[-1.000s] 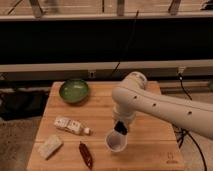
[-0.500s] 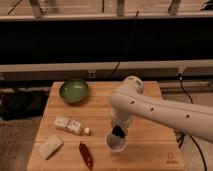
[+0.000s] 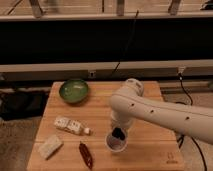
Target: Place the eraser in the ceramic cup
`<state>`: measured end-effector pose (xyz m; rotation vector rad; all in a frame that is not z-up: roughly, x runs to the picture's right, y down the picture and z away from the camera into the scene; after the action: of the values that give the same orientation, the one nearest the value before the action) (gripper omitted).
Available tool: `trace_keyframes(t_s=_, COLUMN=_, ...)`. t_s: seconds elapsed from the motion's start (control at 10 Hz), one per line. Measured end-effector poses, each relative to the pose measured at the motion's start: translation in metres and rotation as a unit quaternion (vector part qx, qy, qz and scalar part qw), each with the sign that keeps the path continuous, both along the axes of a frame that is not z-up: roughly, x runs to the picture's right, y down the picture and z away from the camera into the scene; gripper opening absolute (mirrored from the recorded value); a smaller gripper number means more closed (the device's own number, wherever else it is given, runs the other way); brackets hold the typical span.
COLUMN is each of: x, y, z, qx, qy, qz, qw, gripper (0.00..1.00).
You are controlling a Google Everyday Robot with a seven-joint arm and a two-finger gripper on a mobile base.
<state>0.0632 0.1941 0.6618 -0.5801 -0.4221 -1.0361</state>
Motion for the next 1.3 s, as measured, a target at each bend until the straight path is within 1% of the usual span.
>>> trace_keyframes(t_s=0.4, x=-0.0011, y=0.0053, z=0.0000, qx=-0.005, qy=-0.010, qz=-0.010, qw=0.9999, gripper=0.00)
trace_keyframes(t_s=1.3, x=-0.0055, y=0.0072, z=-0.0025, qx=-0.011, qy=-0.026, qz=-0.025, qw=0.9993, gripper=0.00)
